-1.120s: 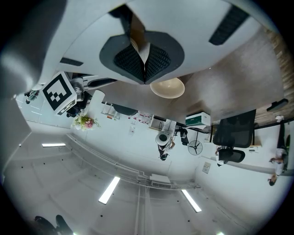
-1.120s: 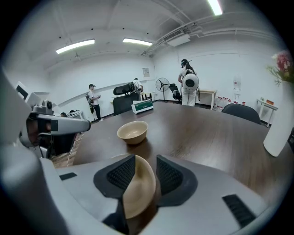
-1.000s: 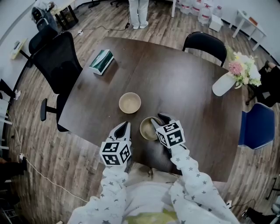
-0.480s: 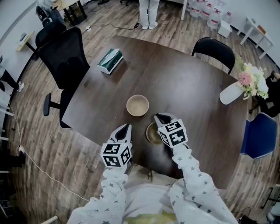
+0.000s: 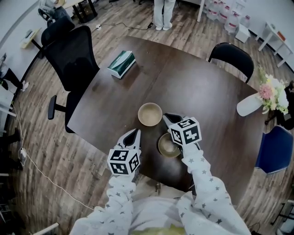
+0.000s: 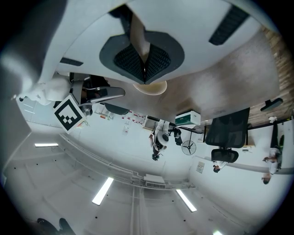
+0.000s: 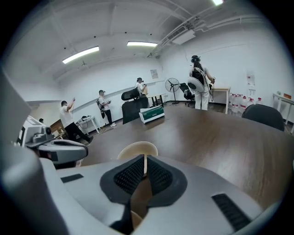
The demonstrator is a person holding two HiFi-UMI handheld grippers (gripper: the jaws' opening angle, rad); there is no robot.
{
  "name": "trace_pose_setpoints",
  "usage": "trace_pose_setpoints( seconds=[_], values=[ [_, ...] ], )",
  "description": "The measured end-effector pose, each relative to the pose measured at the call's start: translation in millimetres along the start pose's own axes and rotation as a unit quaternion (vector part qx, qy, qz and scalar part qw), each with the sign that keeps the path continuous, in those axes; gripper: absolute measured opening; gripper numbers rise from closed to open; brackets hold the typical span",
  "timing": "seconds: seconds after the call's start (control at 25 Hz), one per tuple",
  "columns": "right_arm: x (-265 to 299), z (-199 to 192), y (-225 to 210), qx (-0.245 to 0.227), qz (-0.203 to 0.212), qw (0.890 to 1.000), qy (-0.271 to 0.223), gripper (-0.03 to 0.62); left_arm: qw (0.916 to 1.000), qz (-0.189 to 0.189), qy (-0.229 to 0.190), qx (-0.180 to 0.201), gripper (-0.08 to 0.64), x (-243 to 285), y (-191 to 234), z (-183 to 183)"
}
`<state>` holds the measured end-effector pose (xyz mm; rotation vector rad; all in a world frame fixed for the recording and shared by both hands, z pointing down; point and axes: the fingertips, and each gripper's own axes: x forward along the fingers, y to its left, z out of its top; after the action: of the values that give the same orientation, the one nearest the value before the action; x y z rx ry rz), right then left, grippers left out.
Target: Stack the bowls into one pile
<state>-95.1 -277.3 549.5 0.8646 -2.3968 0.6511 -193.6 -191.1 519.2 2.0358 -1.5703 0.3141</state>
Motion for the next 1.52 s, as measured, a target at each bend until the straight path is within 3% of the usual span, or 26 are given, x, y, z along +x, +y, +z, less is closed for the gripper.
trace_pose_setpoints(
  seconds=[0.24,0.36,0.6,0.92,1.0,1.2,1.52],
  values=[
    [22.4,8.6,-5.5,0.012,0.004,1.0,0.011,0.034,1.0,0.002,0.005,-0.002,0.026,8.9,6.7,1.5],
    [35.4,7.7,-9.4,0.008,0.007,0.999,0.03,0.103,0.9999,0.004,0.01,-0.006,0.026,12.6,8.8,0.1],
    [58.9,3.3,-15.0,0.013,0.014,0.998,0.055,0.137,0.9997,0.008,0.018,-0.012,0.026,19.4,13.9,-4.5],
    [78.6,-11.6,-14.1,-0.002,0.02,0.995,0.096,0.129,0.9994,0.016,0.026,-0.018,0.026,19.3,19.1,-9.3],
    [80.3,-12.6,-13.7,0.004,0.025,0.994,0.103,0.087,0.9993,0.017,0.027,-0.019,0.026,18.7,18.5,-9.1],
    [82.8,-12.2,-10.8,0.015,0.035,0.994,0.101,0.034,0.9993,0.02,0.026,-0.019,0.026,17.2,20.1,-11.3],
    [65.7,-5.0,-16.5,0.038,0.018,0.995,0.086,0.032,0.9995,0.022,0.016,-0.013,0.026,10.7,19.2,-9.2]
  ],
)
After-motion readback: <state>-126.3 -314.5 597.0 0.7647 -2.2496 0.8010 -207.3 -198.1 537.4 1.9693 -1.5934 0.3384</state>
